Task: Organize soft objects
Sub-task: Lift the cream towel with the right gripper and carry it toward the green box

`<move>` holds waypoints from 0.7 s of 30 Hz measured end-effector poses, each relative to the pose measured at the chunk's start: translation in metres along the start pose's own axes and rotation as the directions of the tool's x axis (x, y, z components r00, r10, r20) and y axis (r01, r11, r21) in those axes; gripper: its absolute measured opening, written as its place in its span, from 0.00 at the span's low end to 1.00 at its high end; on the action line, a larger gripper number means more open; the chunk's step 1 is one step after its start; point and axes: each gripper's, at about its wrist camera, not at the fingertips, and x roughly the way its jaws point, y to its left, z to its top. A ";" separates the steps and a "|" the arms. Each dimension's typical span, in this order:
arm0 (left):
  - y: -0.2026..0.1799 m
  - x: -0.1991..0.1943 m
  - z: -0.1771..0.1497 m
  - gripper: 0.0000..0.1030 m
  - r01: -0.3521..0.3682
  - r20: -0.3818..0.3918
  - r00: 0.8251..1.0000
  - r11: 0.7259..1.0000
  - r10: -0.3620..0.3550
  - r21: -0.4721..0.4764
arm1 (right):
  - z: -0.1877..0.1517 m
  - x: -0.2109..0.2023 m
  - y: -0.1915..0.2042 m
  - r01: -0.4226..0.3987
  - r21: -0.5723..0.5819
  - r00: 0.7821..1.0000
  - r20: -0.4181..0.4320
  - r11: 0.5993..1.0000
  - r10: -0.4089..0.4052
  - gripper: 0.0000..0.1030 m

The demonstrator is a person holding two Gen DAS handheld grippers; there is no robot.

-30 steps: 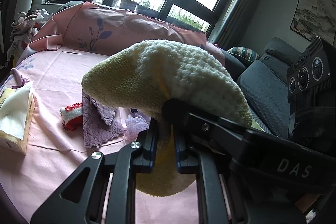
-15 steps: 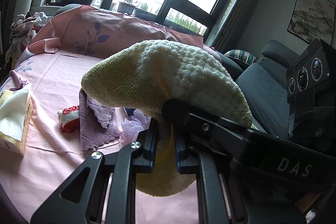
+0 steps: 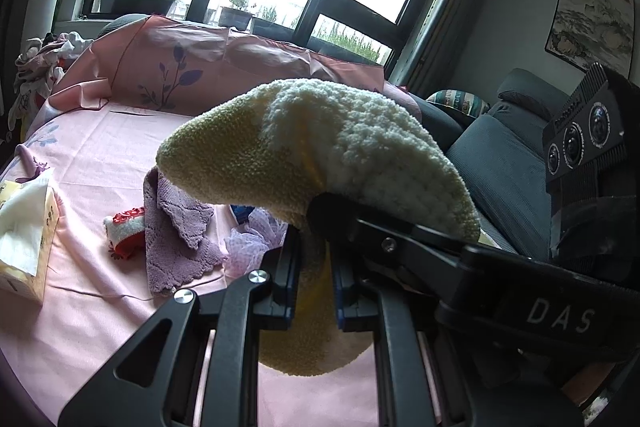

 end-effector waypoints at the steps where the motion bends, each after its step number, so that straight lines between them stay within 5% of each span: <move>1: 0.000 0.000 -0.001 0.10 -0.003 -0.003 1.000 1.000 0.003 0.006 | 0.000 0.000 -0.001 0.000 0.000 1.000 -0.001 1.000 0.000 0.36; 21: 0.031 -0.008 0.002 0.10 0.006 -0.007 1.000 0.999 -0.006 -0.048 | 0.003 0.027 0.014 -0.032 -0.023 0.999 -0.039 0.999 0.031 0.36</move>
